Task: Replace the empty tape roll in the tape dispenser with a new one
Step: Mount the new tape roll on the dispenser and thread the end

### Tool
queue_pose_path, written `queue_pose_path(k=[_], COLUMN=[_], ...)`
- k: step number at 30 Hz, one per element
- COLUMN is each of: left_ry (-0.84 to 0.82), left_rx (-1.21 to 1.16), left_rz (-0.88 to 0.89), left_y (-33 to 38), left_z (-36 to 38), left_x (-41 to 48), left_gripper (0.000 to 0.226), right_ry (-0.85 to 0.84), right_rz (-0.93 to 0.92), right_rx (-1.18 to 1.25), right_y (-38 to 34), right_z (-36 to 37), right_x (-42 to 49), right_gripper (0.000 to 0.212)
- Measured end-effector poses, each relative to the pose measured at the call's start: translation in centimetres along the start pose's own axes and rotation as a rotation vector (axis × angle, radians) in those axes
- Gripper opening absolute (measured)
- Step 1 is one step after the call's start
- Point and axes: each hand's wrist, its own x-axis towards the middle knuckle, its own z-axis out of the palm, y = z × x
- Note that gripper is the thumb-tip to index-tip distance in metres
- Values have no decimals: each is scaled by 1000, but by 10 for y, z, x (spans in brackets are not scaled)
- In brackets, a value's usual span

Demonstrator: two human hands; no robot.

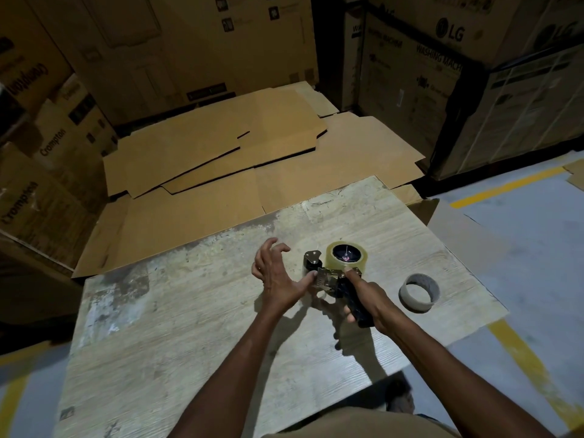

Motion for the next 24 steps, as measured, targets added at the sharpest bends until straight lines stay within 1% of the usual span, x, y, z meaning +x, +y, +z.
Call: queue_pose_path(k=[2,5,8,14,16,18,19,22,24], left_ry=[-2,-59,-101,-140,-95,-26,-17,-94,-174], left_rx=[6,12,-4,18,25,30,24,-17,-124], left_rz=[-22,12,2,32,18,-33,-54,-97,-160], left_y=[-4,-11,-19,-32,-40,-49,-55,-69,-75], left_z=[-3,-7,-10,-18,-23,-33,-37,-43,-41], left_x=[6,10,15,24,27,31,32,28,21], left_gripper=[78,79,78,69,61,48,41,25,18], right_ry=[6,-3,-19,-74,-85,-84,-83,-67,-40], right_rz=[3,10,6,-6,-8,-10,-14,-24,-48], right_rx=[-2,1,4,-9,-21,-36,-44,-63,-69], right_y=[2,4,5,4,3,3,4,4,1], right_z=[-1,1,1,4,5,4,2,-1,-4], right_x=[1,2,5,6,3,2,2,0,-3], right_gripper=[71,70,70,71,70,69,69,72,74])
